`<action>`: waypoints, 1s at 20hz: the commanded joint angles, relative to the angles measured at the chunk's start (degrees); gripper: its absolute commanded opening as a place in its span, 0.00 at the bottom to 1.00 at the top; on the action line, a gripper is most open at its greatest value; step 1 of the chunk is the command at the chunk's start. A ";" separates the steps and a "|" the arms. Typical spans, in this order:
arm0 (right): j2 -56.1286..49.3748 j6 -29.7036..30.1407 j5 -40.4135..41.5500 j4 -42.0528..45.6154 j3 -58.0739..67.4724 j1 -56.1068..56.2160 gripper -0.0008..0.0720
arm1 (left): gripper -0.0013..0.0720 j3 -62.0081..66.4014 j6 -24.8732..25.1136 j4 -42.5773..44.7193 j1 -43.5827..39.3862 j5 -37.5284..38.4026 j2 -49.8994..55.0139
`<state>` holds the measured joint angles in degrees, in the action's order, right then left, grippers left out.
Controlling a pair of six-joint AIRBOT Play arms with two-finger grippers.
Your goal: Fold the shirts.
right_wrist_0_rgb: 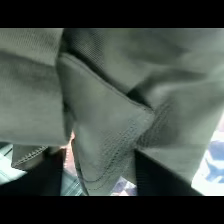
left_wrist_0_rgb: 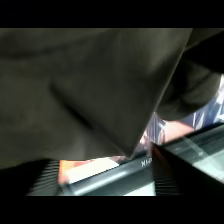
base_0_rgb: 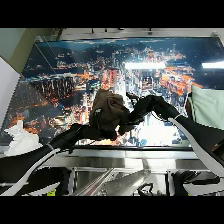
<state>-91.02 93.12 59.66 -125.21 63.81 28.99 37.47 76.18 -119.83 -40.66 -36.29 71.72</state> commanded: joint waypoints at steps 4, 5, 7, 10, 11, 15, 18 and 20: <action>0.13 3.17 -0.15 0.22 0.09 -0.37 0.03 | 0.03 7.65 -0.07 8.37 0.85 -7.50 4.74; 0.87 3.26 -0.13 0.24 0.13 -0.81 0.03 | 0.03 7.80 -1.18 9.97 1.16 -7.85 3.23; 4.07 4.46 0.15 0.46 0.87 -2.93 0.03 | 0.03 7.82 -1.92 11.30 2.56 -8.00 -2.08; 12.13 4.52 4.55 0.66 6.43 -10.54 0.03 | 0.03 12.31 -1.99 15.28 7.48 -14.14 -14.29; 15.89 4.98 5.29 0.68 9.25 -13.62 0.03 | 0.03 15.47 -2.43 17.66 9.38 -16.65 -18.95; 30.75 8.07 4.55 0.63 21.59 -22.18 0.03 | 0.03 30.01 -3.50 24.37 17.16 -18.43 -37.53; 38.73 11.85 1.99 0.15 32.72 -22.73 0.03 | 0.03 39.71 0.81 22.75 21.38 -21.81 -43.65; 43.32 14.38 -1.22 0.74 39.28 -22.56 0.03 | 0.03 44.78 1.92 22.77 21.77 -22.23 -45.53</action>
<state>-54.85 103.61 62.24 -124.84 93.86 7.49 74.37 75.61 -97.91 -21.21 -56.45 31.29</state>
